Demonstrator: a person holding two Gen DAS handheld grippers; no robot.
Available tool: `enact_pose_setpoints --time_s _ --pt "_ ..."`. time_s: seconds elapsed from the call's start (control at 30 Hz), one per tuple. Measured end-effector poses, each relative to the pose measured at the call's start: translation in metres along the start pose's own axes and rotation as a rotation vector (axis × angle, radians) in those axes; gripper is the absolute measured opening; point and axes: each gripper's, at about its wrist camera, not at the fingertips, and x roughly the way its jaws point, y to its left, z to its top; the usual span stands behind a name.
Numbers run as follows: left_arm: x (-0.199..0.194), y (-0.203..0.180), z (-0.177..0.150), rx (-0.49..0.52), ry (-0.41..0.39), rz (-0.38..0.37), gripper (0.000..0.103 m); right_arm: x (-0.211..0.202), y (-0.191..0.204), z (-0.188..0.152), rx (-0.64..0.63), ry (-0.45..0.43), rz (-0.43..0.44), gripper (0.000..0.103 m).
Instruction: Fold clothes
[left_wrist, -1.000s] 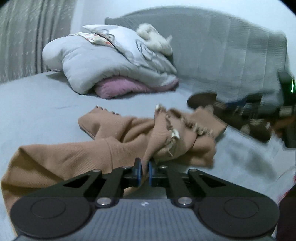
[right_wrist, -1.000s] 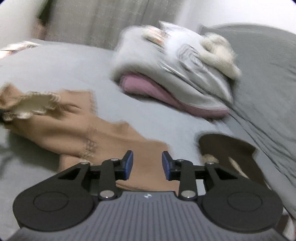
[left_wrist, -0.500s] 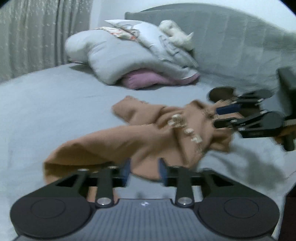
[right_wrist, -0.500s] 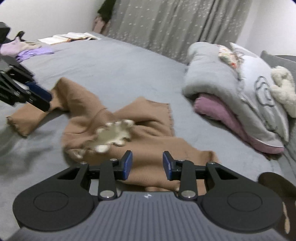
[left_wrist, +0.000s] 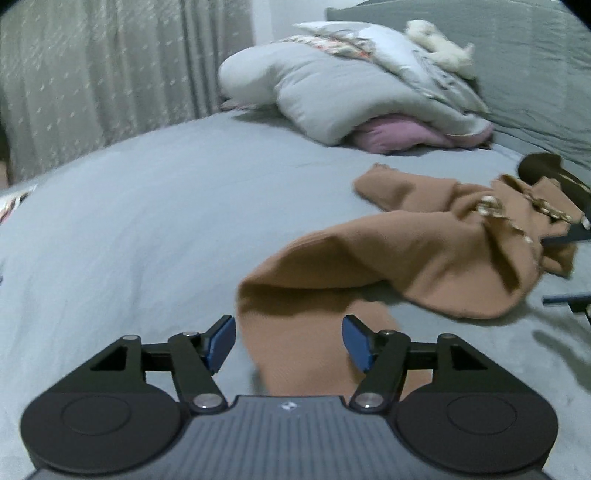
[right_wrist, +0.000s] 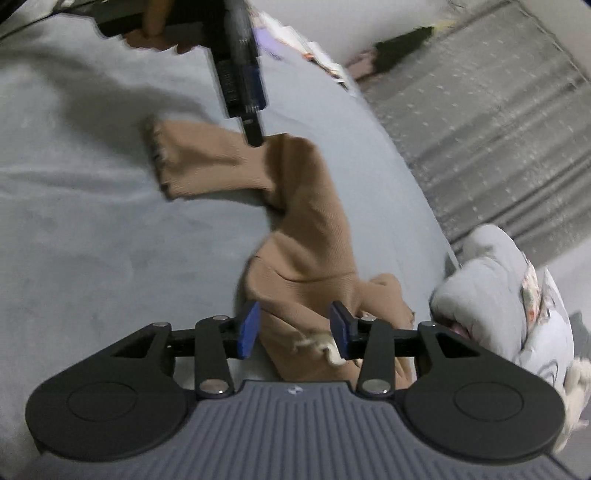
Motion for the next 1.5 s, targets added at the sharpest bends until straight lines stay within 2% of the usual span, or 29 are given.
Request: enact_pose_setpoints --time_s 0.27,0.33,0.37,0.4,0.43,0.47,0.5,0.53,0.57,0.6,0.67,0.8,0.87,1.03,1.23,1.5 --pt "0.025 0.036 -0.001 -0.121 0.024 -0.024 0.064 0.032 0.025 0.007 -0.353 0.124 -0.001 0.044" --pt "0.033 0.039 -0.001 -0.143 0.039 -0.06 0.064 0.042 0.03 0.005 -0.456 0.165 -0.004 0.043" --pt "0.037 0.041 -0.001 -0.155 0.046 -0.078 0.064 0.044 0.03 0.005 -0.466 0.177 -0.005 0.042" --pt "0.039 0.04 -0.001 -0.159 0.043 -0.095 0.062 0.046 0.03 0.006 -0.476 0.189 -0.006 0.038" --pt "0.04 0.039 -0.002 -0.162 0.042 -0.117 0.06 0.048 0.03 0.006 -0.479 0.199 -0.008 0.026" --pt "0.04 0.039 -0.002 -0.166 0.04 -0.138 0.044 0.046 0.027 0.008 -0.456 0.2 -0.02 0.015" --pt "0.041 0.038 -0.003 -0.169 0.039 -0.159 0.035 0.043 0.023 0.01 -0.422 0.195 -0.049 0.015" --pt "0.036 0.038 -0.003 -0.17 0.041 -0.16 0.032 0.039 0.019 0.012 -0.392 0.189 -0.075 0.013" --pt "0.032 0.037 -0.003 -0.171 0.044 -0.162 0.018 0.034 0.016 0.012 -0.374 0.182 -0.097 0.013" --pt "0.027 0.037 -0.003 -0.172 0.046 -0.164 0.01 0.028 0.01 0.013 -0.342 0.171 -0.136 0.012" --pt "0.018 0.036 -0.004 -0.173 0.05 -0.167 0.002 0.02 0.001 0.015 -0.292 0.159 -0.198 0.012" --pt "0.001 0.034 -0.004 -0.176 0.058 -0.174 0.001 -0.006 -0.019 0.018 -0.184 0.148 -0.362 0.011" --pt "-0.006 0.033 -0.004 -0.171 0.059 -0.173 0.001 -0.018 -0.026 0.018 -0.147 0.147 -0.417 0.011" --pt "-0.062 0.02 -0.008 -0.083 0.027 -0.146 0.0 -0.058 -0.045 0.018 -0.044 0.135 -0.569 0.011" --pt "-0.125 0.01 -0.022 -0.048 -0.03 -0.149 0.0 -0.111 -0.054 0.029 -0.007 0.074 -0.691 0.011" --pt "-0.216 -0.003 -0.014 0.006 -0.143 -0.152 0.0 -0.195 -0.07 0.058 -0.014 -0.015 -0.799 0.011"
